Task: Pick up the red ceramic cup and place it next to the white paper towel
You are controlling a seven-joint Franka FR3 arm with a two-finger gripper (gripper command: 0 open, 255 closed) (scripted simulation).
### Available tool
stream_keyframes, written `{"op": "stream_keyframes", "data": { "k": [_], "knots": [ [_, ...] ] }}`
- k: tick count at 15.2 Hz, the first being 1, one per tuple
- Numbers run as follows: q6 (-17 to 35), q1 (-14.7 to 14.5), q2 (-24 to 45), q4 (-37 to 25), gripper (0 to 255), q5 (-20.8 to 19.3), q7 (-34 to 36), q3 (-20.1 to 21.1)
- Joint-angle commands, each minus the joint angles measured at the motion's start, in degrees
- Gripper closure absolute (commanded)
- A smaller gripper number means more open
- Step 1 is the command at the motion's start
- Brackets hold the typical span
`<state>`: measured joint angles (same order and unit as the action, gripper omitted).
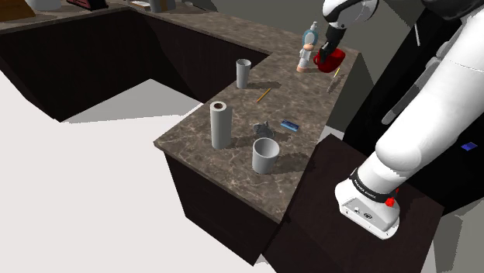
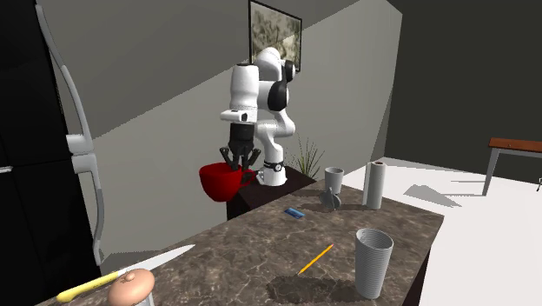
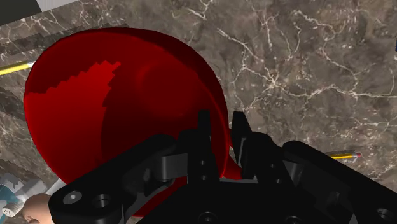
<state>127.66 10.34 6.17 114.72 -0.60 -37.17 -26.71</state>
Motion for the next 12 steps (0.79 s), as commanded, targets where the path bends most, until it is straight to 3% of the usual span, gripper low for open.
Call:
{"op": "stream_keyframes", "data": {
  "k": [1,12],
  "knots": [
    [-1.62,-0.08,-0.69,-1.03,255,-0.37,0.18,-0.04],
    [-9.72,-0.35,-3.14,-6.91,255,-1.55,0.67,-0.04]
  ]
}}
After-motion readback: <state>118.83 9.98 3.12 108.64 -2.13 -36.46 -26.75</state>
